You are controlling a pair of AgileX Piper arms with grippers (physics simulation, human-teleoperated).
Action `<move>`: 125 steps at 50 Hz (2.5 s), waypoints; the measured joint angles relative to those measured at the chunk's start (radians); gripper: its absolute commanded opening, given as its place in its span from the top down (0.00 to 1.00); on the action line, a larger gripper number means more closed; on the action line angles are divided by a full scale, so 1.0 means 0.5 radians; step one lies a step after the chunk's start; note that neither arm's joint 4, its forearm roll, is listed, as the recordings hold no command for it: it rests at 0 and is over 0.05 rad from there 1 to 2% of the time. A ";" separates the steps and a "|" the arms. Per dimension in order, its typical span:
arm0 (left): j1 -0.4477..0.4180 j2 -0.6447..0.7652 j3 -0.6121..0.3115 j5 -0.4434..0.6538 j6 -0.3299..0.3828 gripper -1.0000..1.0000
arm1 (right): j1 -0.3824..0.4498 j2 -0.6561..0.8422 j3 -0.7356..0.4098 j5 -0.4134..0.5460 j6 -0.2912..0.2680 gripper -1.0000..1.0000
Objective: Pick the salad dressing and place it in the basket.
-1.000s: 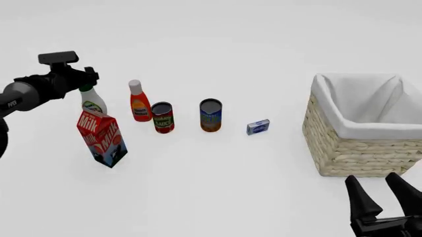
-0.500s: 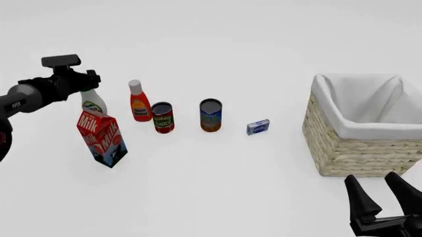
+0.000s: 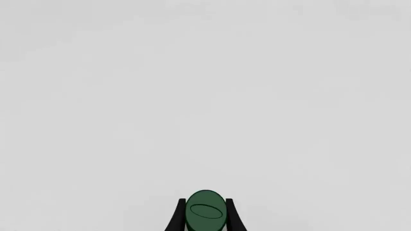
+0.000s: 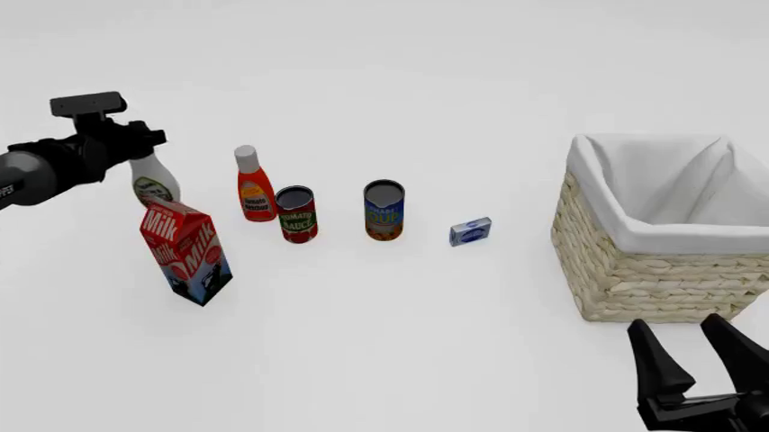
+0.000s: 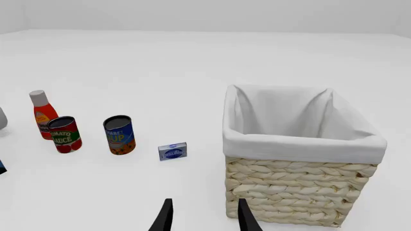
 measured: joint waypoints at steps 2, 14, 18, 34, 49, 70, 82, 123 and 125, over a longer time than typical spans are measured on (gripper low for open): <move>0.005 -0.016 -0.005 0.006 0.002 1.00 | -0.001 -0.006 0.000 0.005 0.000 0.00; 0.008 -0.149 -0.117 0.123 0.027 1.00 | 0.001 -0.034 0.000 0.031 0.003 0.00; 0.004 -0.196 -0.167 0.172 0.036 1.00 | 0.004 -0.035 0.000 0.031 0.004 0.00; -0.181 -0.455 -0.236 0.324 0.105 1.00 | 0.016 -0.010 0.000 -0.007 -0.005 0.00; -0.570 -0.724 -0.062 0.330 0.189 1.00 | 0.034 0.015 -0.001 -0.041 -0.010 0.00; -1.092 -0.881 0.242 0.224 0.268 1.00 | 0.032 -0.037 -0.001 0.006 -0.010 0.00; -1.319 -0.907 0.383 0.156 0.257 1.00 | 0.040 -0.047 -0.001 0.010 -0.005 0.00; -1.589 -0.913 0.569 0.054 0.225 1.00 | 0.411 0.295 -0.382 0.146 -0.324 0.00; -1.593 -0.914 0.570 0.054 0.224 1.00 | 0.439 0.334 -0.420 0.152 -0.348 0.00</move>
